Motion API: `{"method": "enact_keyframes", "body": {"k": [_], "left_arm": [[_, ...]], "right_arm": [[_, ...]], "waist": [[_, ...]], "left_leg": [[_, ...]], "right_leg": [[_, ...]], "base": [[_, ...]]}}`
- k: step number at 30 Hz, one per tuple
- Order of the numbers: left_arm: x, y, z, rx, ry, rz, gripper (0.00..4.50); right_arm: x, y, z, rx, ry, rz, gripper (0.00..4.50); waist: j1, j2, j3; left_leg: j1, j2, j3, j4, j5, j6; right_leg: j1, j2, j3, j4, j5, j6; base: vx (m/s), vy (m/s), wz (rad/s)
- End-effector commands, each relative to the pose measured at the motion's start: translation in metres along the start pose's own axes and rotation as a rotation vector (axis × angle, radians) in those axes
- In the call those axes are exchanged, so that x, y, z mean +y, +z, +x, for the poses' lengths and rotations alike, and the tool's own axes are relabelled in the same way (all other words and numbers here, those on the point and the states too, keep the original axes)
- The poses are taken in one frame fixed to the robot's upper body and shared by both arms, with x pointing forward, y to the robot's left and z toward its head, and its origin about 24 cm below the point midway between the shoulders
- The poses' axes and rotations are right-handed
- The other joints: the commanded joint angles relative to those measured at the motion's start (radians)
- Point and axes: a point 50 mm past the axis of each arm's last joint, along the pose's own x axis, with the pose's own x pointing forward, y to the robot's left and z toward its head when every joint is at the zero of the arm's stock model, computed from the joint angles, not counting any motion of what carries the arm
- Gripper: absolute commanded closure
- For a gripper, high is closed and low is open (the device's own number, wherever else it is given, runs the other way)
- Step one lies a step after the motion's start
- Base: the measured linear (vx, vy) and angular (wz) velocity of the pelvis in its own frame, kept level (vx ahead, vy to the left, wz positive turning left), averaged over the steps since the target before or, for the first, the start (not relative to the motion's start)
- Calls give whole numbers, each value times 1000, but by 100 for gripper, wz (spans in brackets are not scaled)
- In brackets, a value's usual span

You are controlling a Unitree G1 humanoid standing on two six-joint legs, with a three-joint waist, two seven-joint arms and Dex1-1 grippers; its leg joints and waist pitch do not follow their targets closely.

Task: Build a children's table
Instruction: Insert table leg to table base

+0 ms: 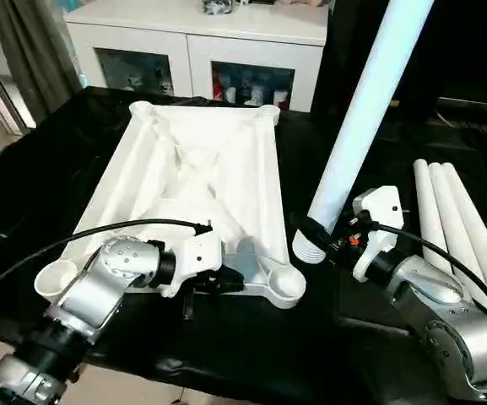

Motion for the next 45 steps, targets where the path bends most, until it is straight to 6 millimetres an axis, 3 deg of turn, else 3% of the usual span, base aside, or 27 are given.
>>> {"method": "enact_keyframes", "body": {"k": [1, 9, 10, 11, 17, 27, 28, 31, 33, 34, 38, 41, 45], "left_arm": [[2, 0, -1, 24, -2, 20, 438], [1, -5, -2, 23, 0, 15, 450], [2, -4, -2, 3, 8, -1, 404], [2, -2, -2, -15, 10, -16, 393], [6, -5, -5, 15, 28, 24, 351], [7, -12, -7, 38, 33, 23, 348], [7, -12, -7, 36, 36, 22, 376], [8, -12, -7, 26, 43, 23, 386], [10, -11, -6, 9, 49, 29, 395], [10, -11, -6, 9, 49, 29, 419], [10, -12, -6, -12, 27, 20, 443], [9, -11, -5, -31, 12, 17, 450], [9, -8, -4, -70, -21, -1, 450]], "right_arm": [[2, 8, -2, -18, 11, -27, 261], [4, 8, -1, -7, 28, -36, 261], [4, 8, -1, -7, 29, -35, 261], [4, 7, -1, -5, 31, -32, 261], [4, 7, 1, 0, 38, -39, 261], [6, 8, 4, -1, 43, -42, 261], [6, 8, 4, -2, 43, -43, 261], [5, 9, 5, -3, 43, -47, 261], [5, 10, 6, -9, 43, -43, 261], [5, 10, 6, -9, 43, -43, 261], [6, 9, 7, -4, 53, -44, 261], [6, 9, 7, -1, 56, -47, 261], [6, 9, 7, 0, 59, -48, 261]], "waist": [[1, 10, -57], [0, 7, -56], [0, 5, -56], [-1, 1, -55], [1, 7, -54], [0, 6, -54], [1, 10, -54], [0, 6, -54], [1, 12, -53], [0, 9, -54], [0, 10, -54], [-2, 11, -56], [0, 13, -56]], "left_leg": [[0, 64, -23, -88, -168, -16], [-2, 65, -22, -87, -159, -10], [-2, 65, -21, -87, -163, -10], [-2, 66, -21, -87, -162, -10], [-2, 66, -22, -88, -165, -8], [0, 67, -23, -90, -184, -16], [0, 67, -23, -91, -184, -17], [-2, 67, -23, -90, -182, -17], [-1, 66, -23, -91, -185, -17], [-1, 67, -23, -91, -189, -18], [0, 67, -24, -92, -191, -21], [-2, 66, -22, -89, -166, -17], [-2, 66, -21, -88, -157, -11]], "right_leg": [[45, -85, 58, -82, -198, -201], [46, -86, 58, -80, -185, -210], [46, -86, 58, -81, -199, -208], [46, -86, 58, -81, -206, -207], [43, -86, 58, -84, -219, -198], [42, -87, 59, -84, -232, -197], [41, -88, 60, -84, -231, -198], [43, -88, 60, -84, -218, -199], [42, -88, 60, -84, -225, -199], [42, -88, 59, -85, -230, -197], [42, -88, 60, -85, -226, -197], [45, -87, 60, -80, -162, -215], [46, -89, 60, -81, -178, -217]], "base": [[0, 0, 0], [0, 0, 0], [0, 0, 0], [0, 0, 0], [0, 0, 0], [0, 0, 0], [0, 0, 0], [0, 0, 0], [0, 0, 0], [0, 0, 0], [0, 0, 0], [0, 0, 0], [0, 0, 0]]}}
